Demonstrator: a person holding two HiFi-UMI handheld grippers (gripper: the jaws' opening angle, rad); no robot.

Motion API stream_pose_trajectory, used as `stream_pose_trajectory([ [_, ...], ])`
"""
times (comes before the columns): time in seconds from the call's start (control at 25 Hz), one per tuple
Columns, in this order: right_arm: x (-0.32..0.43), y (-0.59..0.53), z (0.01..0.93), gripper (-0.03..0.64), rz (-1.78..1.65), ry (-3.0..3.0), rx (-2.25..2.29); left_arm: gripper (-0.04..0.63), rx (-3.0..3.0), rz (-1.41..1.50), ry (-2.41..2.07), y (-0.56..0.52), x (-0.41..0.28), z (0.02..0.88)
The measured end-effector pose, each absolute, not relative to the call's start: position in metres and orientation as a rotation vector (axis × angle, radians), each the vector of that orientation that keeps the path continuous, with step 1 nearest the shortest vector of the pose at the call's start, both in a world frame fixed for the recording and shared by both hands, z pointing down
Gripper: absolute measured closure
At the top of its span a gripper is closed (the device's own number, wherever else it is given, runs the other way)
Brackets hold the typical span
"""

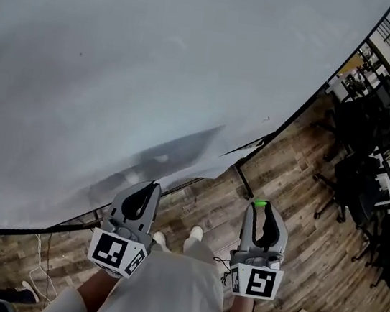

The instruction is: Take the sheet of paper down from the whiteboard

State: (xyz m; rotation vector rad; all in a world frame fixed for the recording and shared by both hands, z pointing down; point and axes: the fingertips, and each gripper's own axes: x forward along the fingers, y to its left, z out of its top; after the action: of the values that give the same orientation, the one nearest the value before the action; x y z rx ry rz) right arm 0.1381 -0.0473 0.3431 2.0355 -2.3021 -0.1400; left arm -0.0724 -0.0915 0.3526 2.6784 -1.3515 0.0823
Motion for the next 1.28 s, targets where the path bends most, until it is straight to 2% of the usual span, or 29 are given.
stream_pose_trajectory([
  [1.28, 0.153, -0.038, 0.345, 0.486, -0.150, -2.270, 2.075, 0.589, 2.685, 0.082, -1.321, -0.083, -0.061, 0.352],
])
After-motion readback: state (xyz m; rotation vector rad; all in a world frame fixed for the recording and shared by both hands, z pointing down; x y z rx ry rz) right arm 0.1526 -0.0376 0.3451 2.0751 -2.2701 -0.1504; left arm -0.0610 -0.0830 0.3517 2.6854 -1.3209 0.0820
